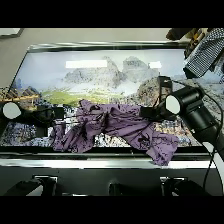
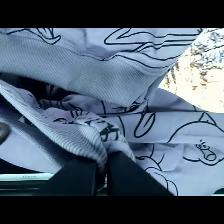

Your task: Fold the clothes and pants, and hang the long-sleeved shirts on hangers.

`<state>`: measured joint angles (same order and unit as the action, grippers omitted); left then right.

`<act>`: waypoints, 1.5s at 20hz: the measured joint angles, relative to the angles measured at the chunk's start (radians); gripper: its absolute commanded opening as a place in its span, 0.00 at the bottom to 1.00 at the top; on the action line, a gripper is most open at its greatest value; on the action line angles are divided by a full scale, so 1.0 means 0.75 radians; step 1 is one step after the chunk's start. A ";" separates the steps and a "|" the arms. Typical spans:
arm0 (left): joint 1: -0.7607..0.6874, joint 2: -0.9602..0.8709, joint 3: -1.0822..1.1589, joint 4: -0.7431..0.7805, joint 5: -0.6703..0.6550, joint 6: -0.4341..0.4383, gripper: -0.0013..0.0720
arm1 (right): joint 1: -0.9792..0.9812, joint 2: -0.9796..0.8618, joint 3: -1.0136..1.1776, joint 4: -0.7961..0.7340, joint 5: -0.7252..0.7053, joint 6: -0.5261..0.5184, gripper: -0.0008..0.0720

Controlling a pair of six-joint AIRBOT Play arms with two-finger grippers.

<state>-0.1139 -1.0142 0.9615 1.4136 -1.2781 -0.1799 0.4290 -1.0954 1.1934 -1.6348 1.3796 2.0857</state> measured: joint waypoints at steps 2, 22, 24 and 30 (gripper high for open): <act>-0.004 -0.041 0.032 -0.003 0.012 0.008 0.05 | 0.000 0.000 0.000 0.006 0.000 -0.002 0.08; -0.066 -0.191 0.075 -0.091 0.019 0.036 0.05 | 0.000 0.000 0.015 0.038 -0.070 -0.005 0.08; -0.080 -0.206 0.076 -0.094 0.019 0.036 0.05 | 0.000 0.002 0.027 0.056 -0.070 -0.005 0.08; -0.129 -0.255 0.076 -0.114 0.026 0.032 0.05 | 0.000 0.043 0.041 0.125 -0.031 -0.025 0.08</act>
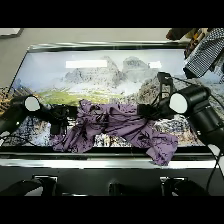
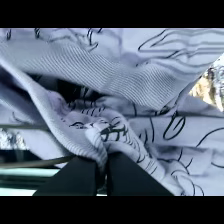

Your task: Fold the clothes and pants, and hang the long-sleeved shirts on hangers.

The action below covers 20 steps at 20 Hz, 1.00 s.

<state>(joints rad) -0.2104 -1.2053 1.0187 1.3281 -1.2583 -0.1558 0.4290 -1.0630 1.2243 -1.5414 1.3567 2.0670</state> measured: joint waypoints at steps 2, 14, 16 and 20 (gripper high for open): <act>-0.015 -0.016 0.003 -0.014 0.003 -0.001 0.05 | 0.000 0.021 0.024 0.015 0.034 -0.023 0.08; -0.095 -0.076 0.056 -0.049 0.026 -0.002 0.05 | 0.000 -0.063 0.375 0.099 0.287 -0.166 0.08; -0.098 -0.084 0.058 -0.061 0.026 -0.001 0.05 | -0.001 -0.101 0.386 0.118 0.309 -0.197 0.08; -0.118 -0.120 0.061 -0.082 0.031 -0.002 0.05 | 0.005 -0.138 0.395 0.205 0.299 -0.231 0.08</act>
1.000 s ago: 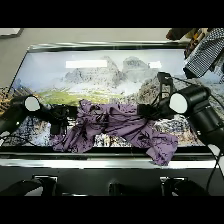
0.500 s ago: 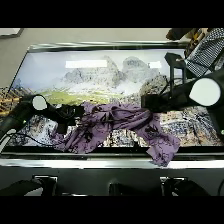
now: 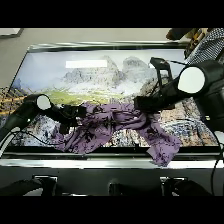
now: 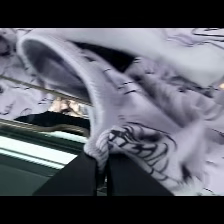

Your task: Fold the clothes and pants, and hang the long-sleeved shirts on hangers.

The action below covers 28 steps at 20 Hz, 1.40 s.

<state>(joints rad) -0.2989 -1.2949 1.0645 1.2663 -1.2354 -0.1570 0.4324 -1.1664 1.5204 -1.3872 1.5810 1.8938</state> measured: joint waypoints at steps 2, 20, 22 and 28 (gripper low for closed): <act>-0.017 -0.017 0.000 -0.001 0.007 0.001 0.05 | 0.034 0.001 0.004 0.029 -0.003 -0.009 0.08; -0.091 -0.042 0.001 -0.036 0.032 -0.002 0.05 | 0.158 -0.051 0.369 -0.376 0.184 -0.130 0.08; -0.104 -0.042 0.001 -0.040 0.056 -0.002 0.05 | 0.158 -0.068 0.371 -0.277 0.151 -0.113 0.08; -0.168 -0.047 0.001 -0.046 0.135 -0.023 0.05 | 0.158 -0.103 0.371 -0.116 0.119 -0.079 0.08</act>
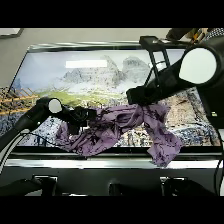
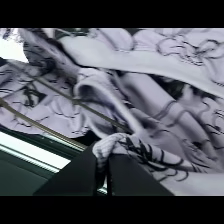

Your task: Fold the clothes and pants, and hang the long-sleeved shirts on hangers.

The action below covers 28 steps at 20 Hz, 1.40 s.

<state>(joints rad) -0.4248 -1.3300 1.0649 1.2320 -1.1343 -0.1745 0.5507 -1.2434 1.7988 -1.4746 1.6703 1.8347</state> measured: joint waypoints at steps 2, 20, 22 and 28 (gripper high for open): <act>-0.023 -0.012 0.000 -0.001 0.013 -0.013 0.05 | 0.000 -0.003 0.000 0.032 0.006 0.004 0.08; -0.193 -0.083 0.000 -0.042 0.091 -0.066 0.05 | 0.001 0.055 0.001 0.163 0.109 0.030 0.08; -0.197 -0.084 0.000 -0.076 0.122 -0.072 0.05 | 0.002 0.055 0.001 0.167 0.109 0.031 0.08; -0.234 -0.092 0.005 -0.145 0.176 -0.086 0.05 | 0.002 0.055 -0.038 0.146 0.112 0.029 0.09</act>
<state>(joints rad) -0.6003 -1.3991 1.0687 1.1229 -1.0019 -0.2390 0.5518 -1.2022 1.7702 -1.3651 1.7546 1.8565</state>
